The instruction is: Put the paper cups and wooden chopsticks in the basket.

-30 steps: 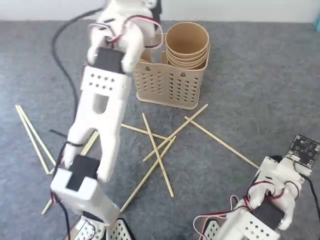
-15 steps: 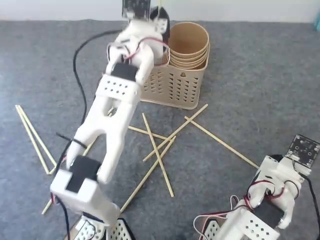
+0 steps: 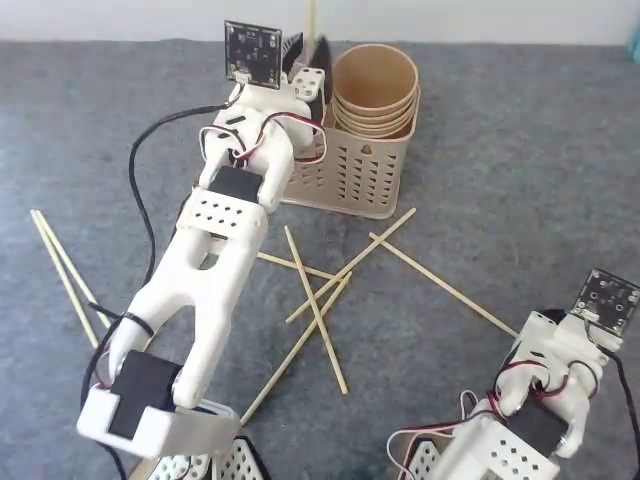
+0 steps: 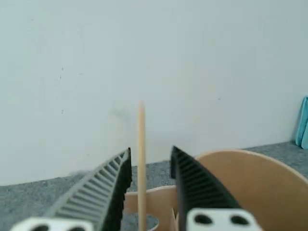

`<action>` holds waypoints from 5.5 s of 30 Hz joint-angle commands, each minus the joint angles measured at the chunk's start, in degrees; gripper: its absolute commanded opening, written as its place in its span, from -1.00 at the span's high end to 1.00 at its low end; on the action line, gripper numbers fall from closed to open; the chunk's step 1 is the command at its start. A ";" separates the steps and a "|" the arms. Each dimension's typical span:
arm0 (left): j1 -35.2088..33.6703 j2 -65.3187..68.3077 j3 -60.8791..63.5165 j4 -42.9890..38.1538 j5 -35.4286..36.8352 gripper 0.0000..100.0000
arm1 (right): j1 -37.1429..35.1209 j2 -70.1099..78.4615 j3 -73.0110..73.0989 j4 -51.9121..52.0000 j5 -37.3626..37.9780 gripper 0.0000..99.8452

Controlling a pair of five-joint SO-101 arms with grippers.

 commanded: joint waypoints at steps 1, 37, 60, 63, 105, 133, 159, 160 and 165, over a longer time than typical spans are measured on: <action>-1.76 -3.96 -0.57 1.67 3.43 0.49 | 0.57 -0.92 -0.53 -1.01 -0.62 0.98; -19.16 -52.57 23.25 52.66 4.48 0.47 | 20.09 6.20 -7.74 -1.01 -0.62 0.88; -36.84 -60.31 53.93 43.08 -1.67 0.47 | 22.20 70.02 -21.54 -26.15 3.25 0.81; -38.24 -60.40 54.29 43.08 -1.67 0.47 | 21.93 70.73 -21.63 -26.24 3.34 0.80; -42.64 -60.22 55.16 41.14 -1.58 0.46 | 17.10 108.18 -44.22 -25.54 0.79 0.97; -52.13 -48.44 39.78 47.56 -1.32 0.47 | 14.46 34.42 -31.74 12.70 4.92 0.98; -63.30 20.13 -4.53 40.35 -5.54 0.60 | 9.01 32.48 -32.00 8.22 4.22 0.98; -63.30 21.63 -5.32 40.35 -5.80 0.60 | 9.01 32.48 -32.00 8.22 4.22 0.98; -62.68 26.90 -8.04 40.35 -6.15 0.60 | 9.01 32.48 -32.00 8.40 4.22 0.98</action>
